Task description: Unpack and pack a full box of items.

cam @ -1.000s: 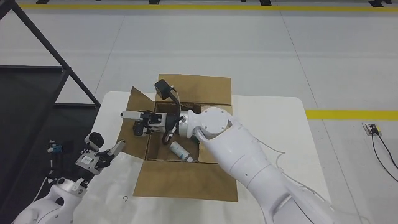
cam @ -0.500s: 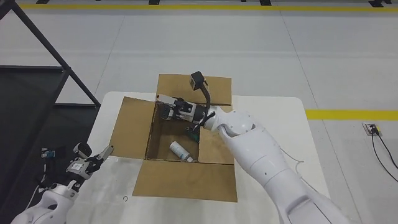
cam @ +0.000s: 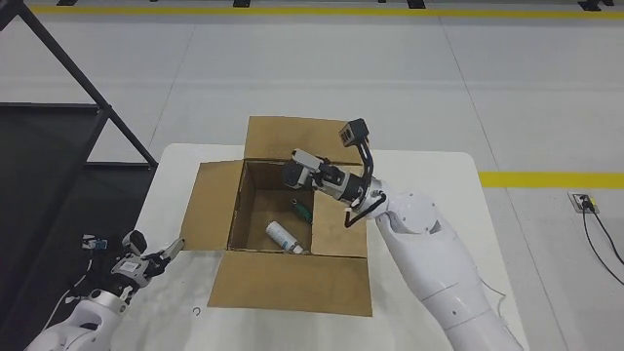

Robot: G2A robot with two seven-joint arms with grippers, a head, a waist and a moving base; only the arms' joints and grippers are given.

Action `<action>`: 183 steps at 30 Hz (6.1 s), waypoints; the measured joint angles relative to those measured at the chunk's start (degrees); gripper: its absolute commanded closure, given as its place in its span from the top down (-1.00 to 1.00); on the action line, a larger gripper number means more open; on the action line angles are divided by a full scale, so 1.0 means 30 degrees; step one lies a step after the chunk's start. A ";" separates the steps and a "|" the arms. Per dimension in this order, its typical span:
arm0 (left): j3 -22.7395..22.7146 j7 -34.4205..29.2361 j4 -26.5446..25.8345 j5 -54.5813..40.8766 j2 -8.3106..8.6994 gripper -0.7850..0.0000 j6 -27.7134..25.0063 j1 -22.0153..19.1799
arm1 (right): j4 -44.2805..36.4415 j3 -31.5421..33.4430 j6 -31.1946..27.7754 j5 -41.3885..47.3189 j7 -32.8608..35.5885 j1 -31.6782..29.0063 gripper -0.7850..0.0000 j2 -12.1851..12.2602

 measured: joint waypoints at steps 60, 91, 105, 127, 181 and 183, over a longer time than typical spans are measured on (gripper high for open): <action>0.8526 -0.6929 -0.5179 -0.4423 -0.0513 1.00 0.2687 -0.7140 | -1.2269 0.8935 -0.0620 0.0873 -0.1073 -1.3094 1.00 0.2824; 1.5237 -1.0669 0.4842 -1.3320 -0.2771 1.00 0.3331 -1.5407 | -1.1769 1.0414 -0.1534 0.2624 0.0055 -1.4811 1.00 0.3750; 1.4634 -0.9670 0.1036 -1.4096 -0.2820 1.00 0.3951 -1.4917 | -1.1896 1.0011 -0.1353 0.2304 0.0488 -1.4546 1.00 0.4085; 2.0690 -0.6987 0.4655 -1.4267 -0.5535 1.00 0.4709 -1.8765 | -1.2350 0.9981 -0.3788 0.3958 0.1658 -1.5988 1.00 0.4510; 0.1512 -0.3905 -0.9389 -0.8997 -0.3052 1.00 0.3299 -0.4096 | -1.0038 0.7998 0.2823 -0.3518 -0.1967 -1.2566 1.00 0.5448; 0.0305 -0.3410 -0.9581 -0.9411 -0.3013 1.00 0.3029 -0.3019 | -1.0084 0.7709 0.3249 -0.3846 -0.1688 -1.2509 1.00 0.5489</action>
